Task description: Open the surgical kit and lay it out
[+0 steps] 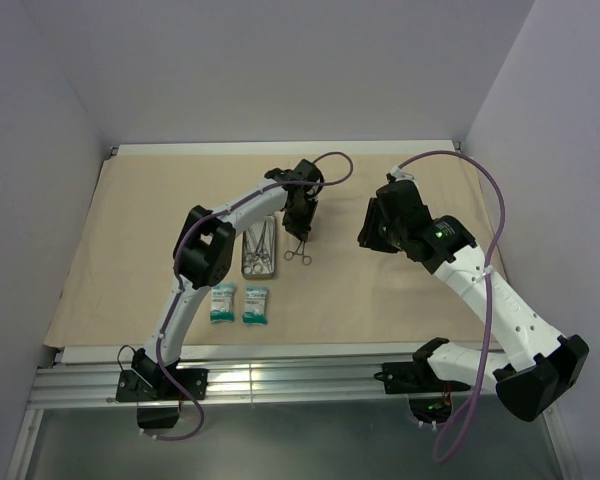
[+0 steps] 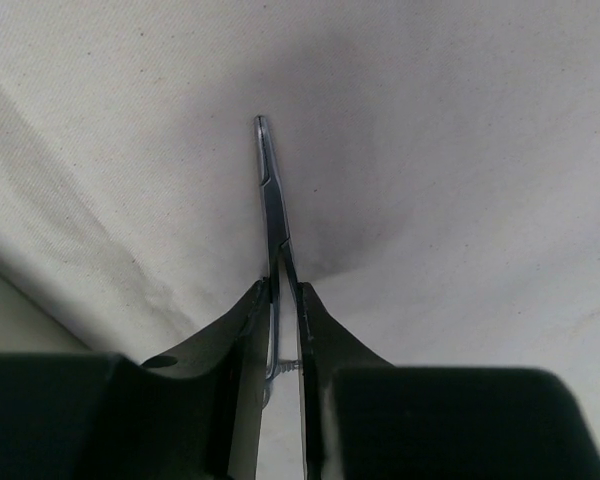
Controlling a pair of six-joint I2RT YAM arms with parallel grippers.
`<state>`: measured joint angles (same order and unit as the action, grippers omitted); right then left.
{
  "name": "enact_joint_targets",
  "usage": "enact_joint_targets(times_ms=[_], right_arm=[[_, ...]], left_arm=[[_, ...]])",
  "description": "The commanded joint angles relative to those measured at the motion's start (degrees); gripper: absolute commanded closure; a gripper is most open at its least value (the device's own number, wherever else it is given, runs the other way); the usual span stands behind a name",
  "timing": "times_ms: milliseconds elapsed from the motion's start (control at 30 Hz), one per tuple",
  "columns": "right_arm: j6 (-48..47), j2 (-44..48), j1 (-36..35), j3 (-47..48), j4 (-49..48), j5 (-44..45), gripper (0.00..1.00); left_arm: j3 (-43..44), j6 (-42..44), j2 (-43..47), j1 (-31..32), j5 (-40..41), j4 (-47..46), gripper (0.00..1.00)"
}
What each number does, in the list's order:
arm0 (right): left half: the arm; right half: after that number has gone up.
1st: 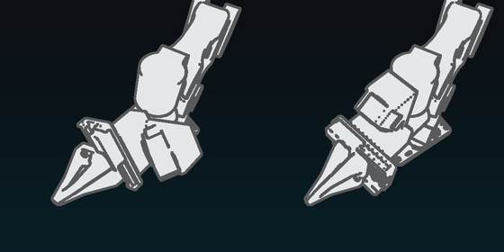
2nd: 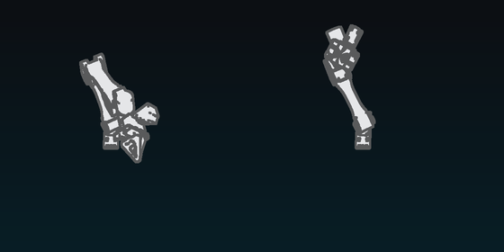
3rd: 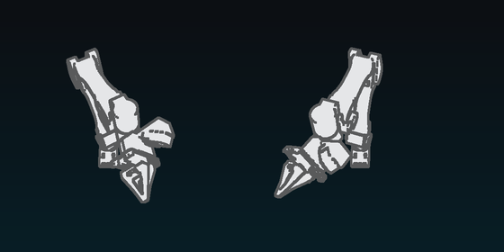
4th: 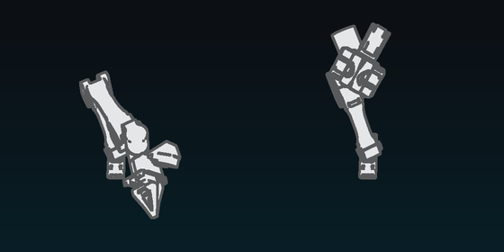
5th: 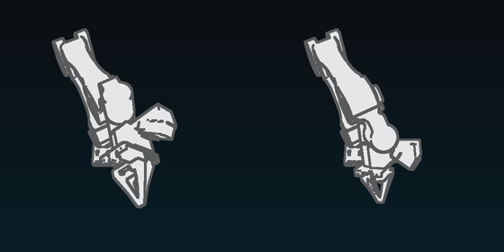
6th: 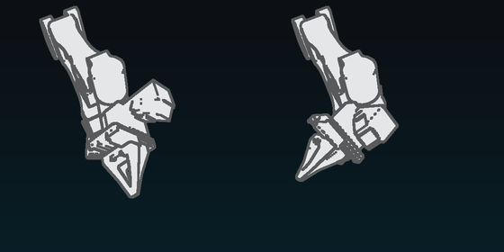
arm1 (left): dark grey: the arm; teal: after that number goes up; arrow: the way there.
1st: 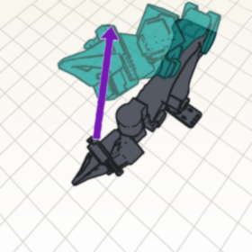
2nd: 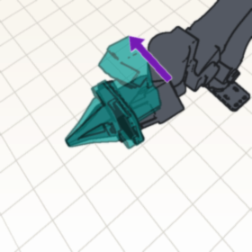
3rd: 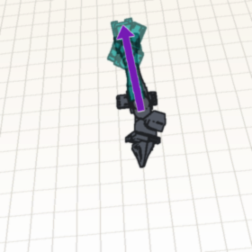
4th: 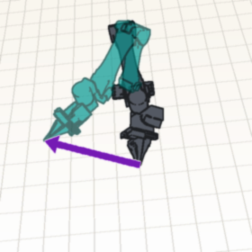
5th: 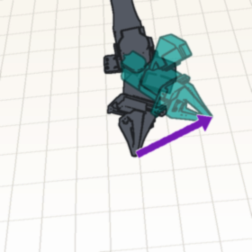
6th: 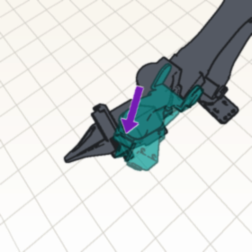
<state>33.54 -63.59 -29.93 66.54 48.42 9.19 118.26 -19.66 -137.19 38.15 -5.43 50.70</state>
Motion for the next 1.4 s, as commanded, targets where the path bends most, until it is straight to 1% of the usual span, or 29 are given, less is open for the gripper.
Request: enact_joint_targets(times_ms=[0,200,367,433,500,600,667,767,1000,1133,1233,1367], right_arm=[[-0.7,-0.2,0.5,2.9,-1.6,0.9,0.57],[-1.4,0.2,0.5,2.8,-1.0,0.7,0.58],[-2.2,1.1,0.5,2.7,0.0,1.1,0.58],[-2.8,1.8,0.6,2.5,0.3,1.4,0.58],[-3.4,2.2,0.6,2.2,0.6,1.6,0.58],[-4.1,2.7,0.5,1.8,0.7,2.1,0.58],[-4.4,2.9,0.5,1.7,0.8,2.1,0.58],[-4.9,2.9,0.5,1.7,0.5,2.1,0.58],[-6.3,2.9,0.6,1.4,0.3,2.0,0.57],[-7.2,3.1,0.7,1.0,0.2,2.3,0.58],[-7.6,3.3,0.8,1.0,0.3,2.4,0.58],[-8.8,3.6,0.8,1.0,0.3,2.8,0.58]], left_arm=[[1.7,-1.5,-1.5,0.2,2.5,2.9,0.79],[1.8,-7.4,-0.4,0.0,3.3,2.7,0.83],[2.7,-11.2,-0.7,-0.8,0.9,1.7,0.85],[3.9,-11.0,-1.1,-0.7,0.3,2.0,0.84],[2.5,-10.6,0.2,-0.5,-0.1,0.6,0.81],[0.8,-11.1,2.7,-0.5,0.5,-0.8,0.79],[1.2,-11.9,3.1,-0.5,0.9,0.1,0.79],[2.4,-12.9,1.9,-0.5,2.0,1.5,0.79],[2.7,-14.4,-0.3,-0.5,0.8,2.3,0.81],[2.3,-16.6,-0.2,-0.6,0.2,1.8,0.89],[2.0,-18.9,0.0,-1.1,-0.2,1.1,0.92],[2.2,-20.6,0.1,-1.6,0.9,1.1,0.94]])
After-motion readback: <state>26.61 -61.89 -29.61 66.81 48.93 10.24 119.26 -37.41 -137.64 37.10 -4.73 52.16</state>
